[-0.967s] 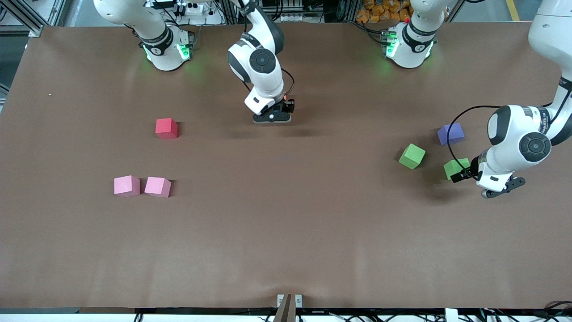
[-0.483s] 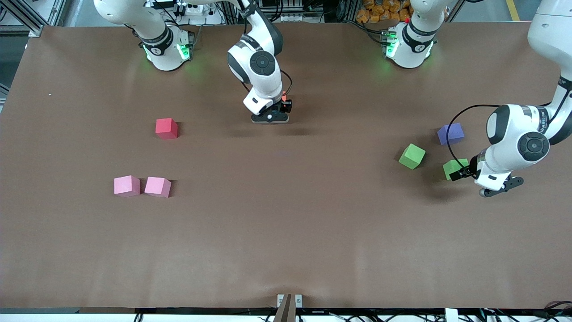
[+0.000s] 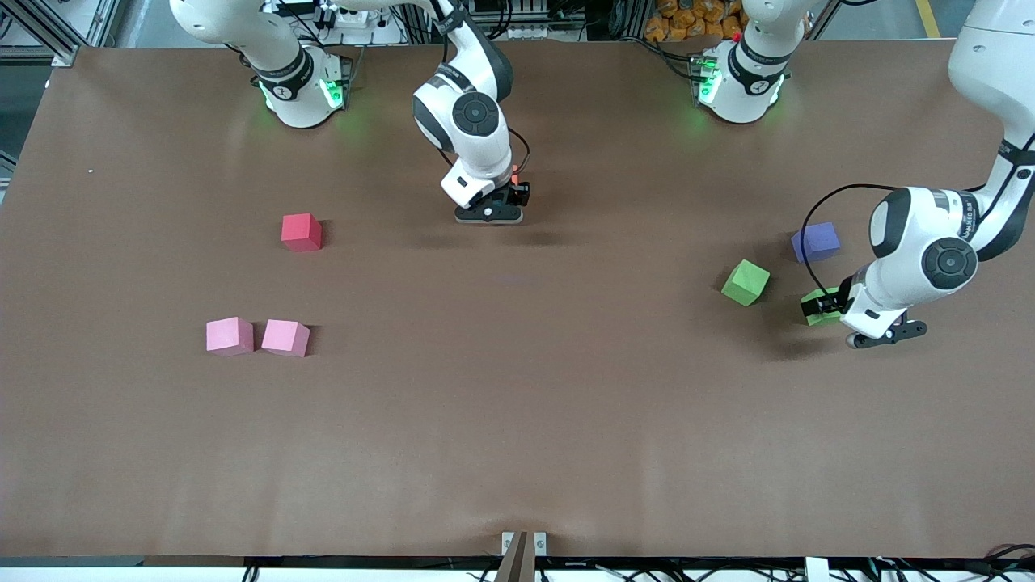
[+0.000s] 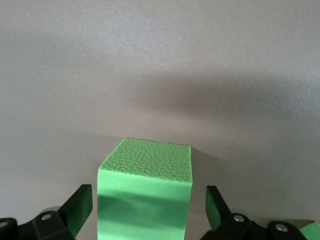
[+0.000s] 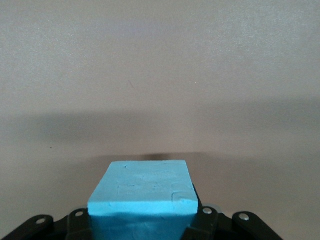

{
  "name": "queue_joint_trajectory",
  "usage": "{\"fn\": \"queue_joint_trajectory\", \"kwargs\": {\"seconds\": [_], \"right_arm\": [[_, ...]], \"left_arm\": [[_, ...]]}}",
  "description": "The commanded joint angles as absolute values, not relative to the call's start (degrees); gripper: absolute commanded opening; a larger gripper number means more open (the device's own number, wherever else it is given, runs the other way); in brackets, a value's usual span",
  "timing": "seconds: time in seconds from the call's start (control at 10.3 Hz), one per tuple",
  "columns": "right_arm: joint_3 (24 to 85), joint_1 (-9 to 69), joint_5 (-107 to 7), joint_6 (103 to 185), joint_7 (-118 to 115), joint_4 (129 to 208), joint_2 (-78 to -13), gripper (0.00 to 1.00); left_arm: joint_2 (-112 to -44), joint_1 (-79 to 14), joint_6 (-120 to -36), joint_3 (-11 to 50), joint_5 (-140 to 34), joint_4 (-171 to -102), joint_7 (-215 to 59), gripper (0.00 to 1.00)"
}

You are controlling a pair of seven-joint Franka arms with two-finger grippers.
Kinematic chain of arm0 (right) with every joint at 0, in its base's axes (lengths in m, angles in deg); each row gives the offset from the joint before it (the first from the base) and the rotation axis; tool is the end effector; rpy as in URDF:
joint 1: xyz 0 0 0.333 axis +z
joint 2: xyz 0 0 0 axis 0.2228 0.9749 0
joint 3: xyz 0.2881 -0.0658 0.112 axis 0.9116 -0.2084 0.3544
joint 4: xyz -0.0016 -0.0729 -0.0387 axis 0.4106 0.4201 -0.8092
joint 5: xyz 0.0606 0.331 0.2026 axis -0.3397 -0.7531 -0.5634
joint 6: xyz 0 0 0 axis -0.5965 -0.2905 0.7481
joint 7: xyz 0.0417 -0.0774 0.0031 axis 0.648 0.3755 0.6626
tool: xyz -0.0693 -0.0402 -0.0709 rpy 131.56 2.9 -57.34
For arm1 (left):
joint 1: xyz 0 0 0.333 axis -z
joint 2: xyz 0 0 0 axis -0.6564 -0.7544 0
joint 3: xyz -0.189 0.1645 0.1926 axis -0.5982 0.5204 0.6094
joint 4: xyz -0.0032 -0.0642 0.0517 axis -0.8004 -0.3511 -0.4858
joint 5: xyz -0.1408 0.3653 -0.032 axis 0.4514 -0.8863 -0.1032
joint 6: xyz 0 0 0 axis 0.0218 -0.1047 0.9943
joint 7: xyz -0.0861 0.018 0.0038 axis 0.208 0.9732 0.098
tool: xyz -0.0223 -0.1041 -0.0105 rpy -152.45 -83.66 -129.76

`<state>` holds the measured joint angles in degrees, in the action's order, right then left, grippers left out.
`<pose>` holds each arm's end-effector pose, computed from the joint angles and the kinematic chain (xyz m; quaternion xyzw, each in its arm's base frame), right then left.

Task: Arrange blocks into number 1
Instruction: 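Set the cyan cube below the orange cube while the left gripper lifts the green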

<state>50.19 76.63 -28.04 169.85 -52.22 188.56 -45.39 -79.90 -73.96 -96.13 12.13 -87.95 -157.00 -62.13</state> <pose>0.3431 0.4738 0.2248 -0.9988 0.0199 0.0412 0.0196 0.5632 0.0765 0.2007 -0.9915 -0.1033 0.0596 0.0515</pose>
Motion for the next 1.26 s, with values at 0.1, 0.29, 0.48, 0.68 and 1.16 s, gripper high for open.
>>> {"fn": "queue_joint_trajectory", "kwargs": {"seconds": [0.1, 0.29, 0.48, 0.68, 1.16], "right_arm": [[49.6, 78.3, -29.0, 171.7, -53.2, 188.9, -44.2, 0.57], [49.6, 78.4, -29.0, 171.6, -53.2, 188.9, -44.2, 0.57], [49.6, 78.4, -29.0, 171.6, -53.2, 189.0, -44.2, 0.57], [49.6, 78.7, -29.1, 171.6, -53.2, 189.1, -44.1, 0.57], [49.5, 78.8, -29.0, 171.5, -53.3, 189.1, -44.2, 1.00]], "left_arm": [[-80.1, -74.7, -97.2, 11.6, -89.1, -157.5, -66.4, 1.00], [-80.2, -74.7, -97.2, 11.6, -89.1, -157.0, -67.4, 0.87], [-80.3, -74.9, -97.2, 11.8, -89.1, -156.9, -70.7, 0.00], [-80.1, -74.9, -97.2, 11.8, -89.1, -157.0, -70.4, 0.00], [-74.9, -74.5, -95.6, 8.3, -88.0, -155.5, -68.9, 0.00]]}}
